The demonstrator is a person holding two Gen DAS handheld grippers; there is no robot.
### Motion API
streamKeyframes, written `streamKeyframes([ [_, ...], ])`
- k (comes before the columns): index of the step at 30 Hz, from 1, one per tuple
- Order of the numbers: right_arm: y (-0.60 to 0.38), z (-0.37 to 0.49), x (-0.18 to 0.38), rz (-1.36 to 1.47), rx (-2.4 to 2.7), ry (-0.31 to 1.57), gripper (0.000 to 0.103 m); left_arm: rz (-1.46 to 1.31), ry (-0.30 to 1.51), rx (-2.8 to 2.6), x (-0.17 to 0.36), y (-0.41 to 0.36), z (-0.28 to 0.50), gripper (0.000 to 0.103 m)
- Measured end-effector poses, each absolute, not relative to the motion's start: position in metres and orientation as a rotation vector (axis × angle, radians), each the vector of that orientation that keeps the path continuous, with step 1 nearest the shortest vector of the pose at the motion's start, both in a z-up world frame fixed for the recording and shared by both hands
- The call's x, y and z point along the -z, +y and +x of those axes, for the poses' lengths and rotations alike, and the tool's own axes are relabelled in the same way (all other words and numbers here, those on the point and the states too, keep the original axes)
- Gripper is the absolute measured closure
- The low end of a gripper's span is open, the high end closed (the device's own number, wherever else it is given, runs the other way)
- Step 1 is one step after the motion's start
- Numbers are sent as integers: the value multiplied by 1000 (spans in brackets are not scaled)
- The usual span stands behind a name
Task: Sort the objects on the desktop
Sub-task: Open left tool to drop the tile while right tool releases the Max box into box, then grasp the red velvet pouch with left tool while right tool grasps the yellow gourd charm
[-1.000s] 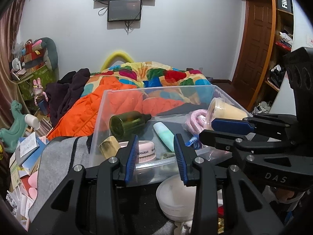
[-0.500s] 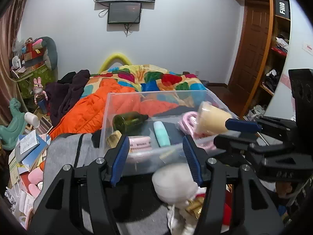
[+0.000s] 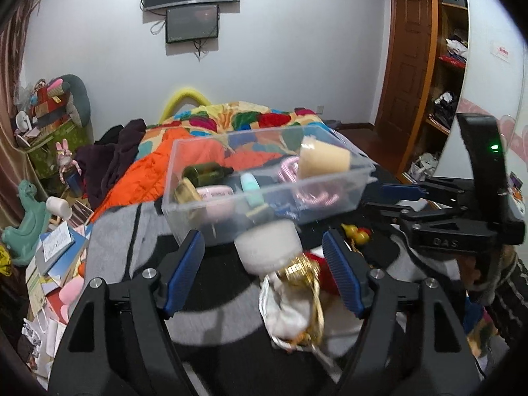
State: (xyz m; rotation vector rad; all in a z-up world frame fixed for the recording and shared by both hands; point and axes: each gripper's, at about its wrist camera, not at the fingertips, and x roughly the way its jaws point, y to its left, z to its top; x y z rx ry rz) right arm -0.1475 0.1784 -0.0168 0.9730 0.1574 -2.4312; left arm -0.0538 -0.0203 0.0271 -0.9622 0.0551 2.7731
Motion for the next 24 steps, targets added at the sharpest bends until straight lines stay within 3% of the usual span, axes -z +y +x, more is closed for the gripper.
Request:
streamKeyframes([
  [12,197,-143,42,1065,2412,104,57,-1078,145,-2695,-2,-9,-31,28],
  [24,194,-146,51,1094,2386,76,57,-1056,119,-2607,-3,15,-40,28],
])
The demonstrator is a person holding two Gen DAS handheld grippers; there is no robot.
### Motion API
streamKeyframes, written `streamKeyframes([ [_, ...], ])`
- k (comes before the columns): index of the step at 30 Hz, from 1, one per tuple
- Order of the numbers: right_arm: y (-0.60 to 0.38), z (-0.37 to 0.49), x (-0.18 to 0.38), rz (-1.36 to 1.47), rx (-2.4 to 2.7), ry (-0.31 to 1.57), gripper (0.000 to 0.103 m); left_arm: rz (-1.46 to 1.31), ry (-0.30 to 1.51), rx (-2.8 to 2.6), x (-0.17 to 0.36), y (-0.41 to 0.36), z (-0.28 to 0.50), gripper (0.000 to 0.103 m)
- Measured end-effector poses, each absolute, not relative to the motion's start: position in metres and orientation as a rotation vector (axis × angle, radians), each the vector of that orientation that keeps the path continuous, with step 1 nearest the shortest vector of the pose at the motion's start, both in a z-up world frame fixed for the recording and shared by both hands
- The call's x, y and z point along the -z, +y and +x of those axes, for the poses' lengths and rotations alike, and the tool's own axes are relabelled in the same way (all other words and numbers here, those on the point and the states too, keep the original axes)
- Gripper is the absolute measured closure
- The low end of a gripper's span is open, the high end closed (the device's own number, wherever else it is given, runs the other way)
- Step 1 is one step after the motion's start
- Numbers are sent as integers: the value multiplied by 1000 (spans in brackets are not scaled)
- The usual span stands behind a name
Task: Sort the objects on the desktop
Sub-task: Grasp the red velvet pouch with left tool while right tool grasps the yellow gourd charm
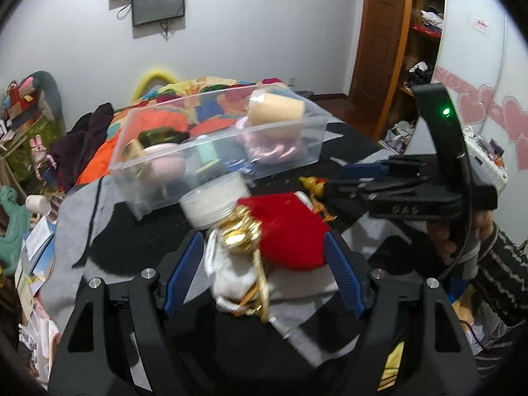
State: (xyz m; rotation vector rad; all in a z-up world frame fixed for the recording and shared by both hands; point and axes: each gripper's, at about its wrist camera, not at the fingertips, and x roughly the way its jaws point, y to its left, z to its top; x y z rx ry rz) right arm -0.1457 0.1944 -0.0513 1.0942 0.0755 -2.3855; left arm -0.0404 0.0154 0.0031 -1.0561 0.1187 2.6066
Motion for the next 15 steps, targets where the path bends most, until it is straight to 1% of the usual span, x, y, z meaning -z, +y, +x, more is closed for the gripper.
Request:
streamKeyframes([
  [5,186,-147,53,1074,2375,100,57,-1066,91,-2582,1,25,-58,28],
  [8,180,-150,57,1091,2350,101,57,-1106,32,-2561,9,23,-71,29],
  [10,176,-151,60,1094,2357,109,59,-1146,-26,-2539,15,18,-78,39],
  [11,175,-151,60,1088,2360,113,62,-1142,-36,-2540,16,16,-78,41],
  [13,173,-152,61,1084,2362,115,77,-1129,-11,-2567,16,15,-74,54],
  [15,173,-153,62,1086,2358,108,82,-1129,1,-2577,15,12,-71,59],
])
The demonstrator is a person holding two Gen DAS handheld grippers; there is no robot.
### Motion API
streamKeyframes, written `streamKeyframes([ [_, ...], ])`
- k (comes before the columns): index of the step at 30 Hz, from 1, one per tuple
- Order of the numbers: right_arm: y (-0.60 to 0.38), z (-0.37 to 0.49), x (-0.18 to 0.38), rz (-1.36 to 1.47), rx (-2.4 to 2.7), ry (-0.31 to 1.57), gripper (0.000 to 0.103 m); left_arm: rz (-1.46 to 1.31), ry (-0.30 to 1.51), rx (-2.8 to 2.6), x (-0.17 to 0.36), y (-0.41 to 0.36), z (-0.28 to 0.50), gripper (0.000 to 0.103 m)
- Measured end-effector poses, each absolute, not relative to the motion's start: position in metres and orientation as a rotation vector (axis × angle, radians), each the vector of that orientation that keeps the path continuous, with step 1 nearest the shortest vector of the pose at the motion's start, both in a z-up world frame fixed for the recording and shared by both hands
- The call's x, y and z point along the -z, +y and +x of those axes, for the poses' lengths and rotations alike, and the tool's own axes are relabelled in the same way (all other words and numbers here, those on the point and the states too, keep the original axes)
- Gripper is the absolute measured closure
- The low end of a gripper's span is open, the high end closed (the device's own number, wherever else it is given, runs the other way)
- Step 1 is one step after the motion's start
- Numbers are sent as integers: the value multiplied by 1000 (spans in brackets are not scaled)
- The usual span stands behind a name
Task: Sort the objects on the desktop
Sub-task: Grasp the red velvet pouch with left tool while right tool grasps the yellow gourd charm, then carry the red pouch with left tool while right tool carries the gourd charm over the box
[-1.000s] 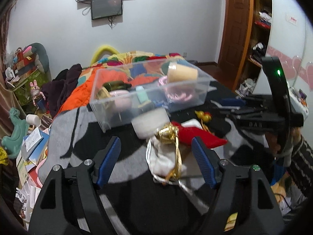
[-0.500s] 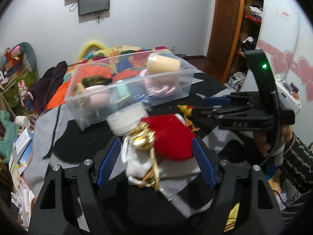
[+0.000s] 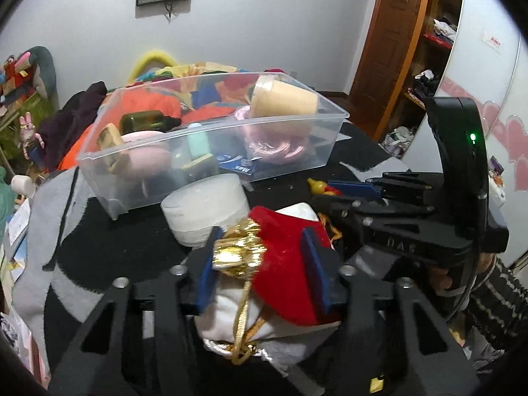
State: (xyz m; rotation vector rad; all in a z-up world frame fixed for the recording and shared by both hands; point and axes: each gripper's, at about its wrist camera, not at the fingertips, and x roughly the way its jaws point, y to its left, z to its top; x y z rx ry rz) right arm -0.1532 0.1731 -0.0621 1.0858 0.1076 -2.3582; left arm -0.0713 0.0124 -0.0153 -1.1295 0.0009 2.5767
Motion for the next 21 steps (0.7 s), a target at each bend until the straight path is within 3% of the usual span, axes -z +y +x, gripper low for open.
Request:
streamKeyframes([
  [1,173,-154,62,1087,2357,102,82,-1126,3,-2579,15,11,-70,64],
  [4,173,-150,59,1064,2361,102,82,-1111,3,-2595,12,7,-66,66],
  [21,180,-134,-3,861,2425,45,82,-988,-111,-2686,-20,-26,-50,67],
])
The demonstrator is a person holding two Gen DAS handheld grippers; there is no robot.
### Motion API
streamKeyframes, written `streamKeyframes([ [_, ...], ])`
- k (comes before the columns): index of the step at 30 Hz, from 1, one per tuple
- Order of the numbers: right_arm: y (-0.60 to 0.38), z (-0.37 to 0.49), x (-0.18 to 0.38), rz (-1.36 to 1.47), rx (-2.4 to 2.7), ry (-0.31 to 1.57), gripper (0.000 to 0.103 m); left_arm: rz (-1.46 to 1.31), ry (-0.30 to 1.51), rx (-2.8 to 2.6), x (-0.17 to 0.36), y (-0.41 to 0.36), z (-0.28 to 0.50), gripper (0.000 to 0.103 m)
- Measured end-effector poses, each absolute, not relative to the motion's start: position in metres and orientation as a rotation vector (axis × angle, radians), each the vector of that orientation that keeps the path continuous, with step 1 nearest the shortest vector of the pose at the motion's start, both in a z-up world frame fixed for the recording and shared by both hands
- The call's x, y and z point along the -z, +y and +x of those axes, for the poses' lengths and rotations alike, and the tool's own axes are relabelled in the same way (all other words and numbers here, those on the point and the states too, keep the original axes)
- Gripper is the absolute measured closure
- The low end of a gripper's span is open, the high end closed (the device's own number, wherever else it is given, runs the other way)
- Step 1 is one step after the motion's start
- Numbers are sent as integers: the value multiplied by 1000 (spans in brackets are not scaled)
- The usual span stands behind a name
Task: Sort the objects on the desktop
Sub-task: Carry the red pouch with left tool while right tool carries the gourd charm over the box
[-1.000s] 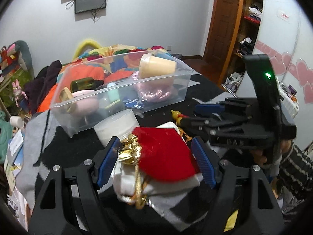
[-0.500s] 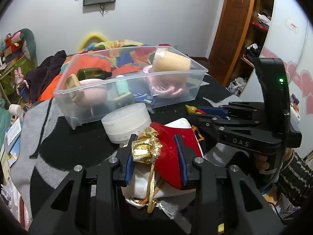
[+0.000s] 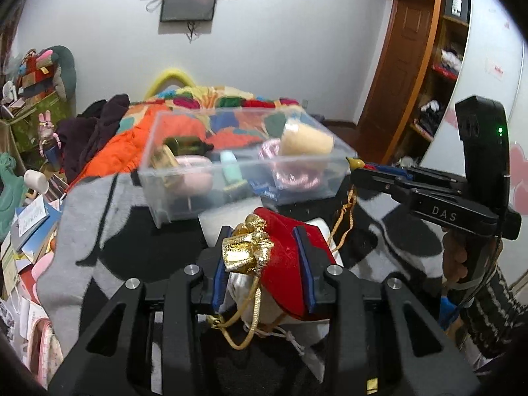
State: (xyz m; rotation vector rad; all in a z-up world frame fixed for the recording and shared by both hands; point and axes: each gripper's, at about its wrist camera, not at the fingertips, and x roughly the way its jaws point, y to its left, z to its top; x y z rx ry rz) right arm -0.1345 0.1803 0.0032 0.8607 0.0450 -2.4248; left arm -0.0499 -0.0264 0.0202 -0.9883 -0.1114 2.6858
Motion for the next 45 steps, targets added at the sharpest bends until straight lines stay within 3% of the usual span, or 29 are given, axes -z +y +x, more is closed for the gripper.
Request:
streamKeyframes([
  [21,145,-164,-43,747,2452,106,82,-822,-156,-2868,-61,-61,-100,67],
  [33,112,-201,-22,837,2409,117,87,-944,-208,-2882,-33,-75,-161,67],
  [45,124,-163,8,901,2312,253,86,-1022,-153,-2868,-9,-66,-176,67],
])
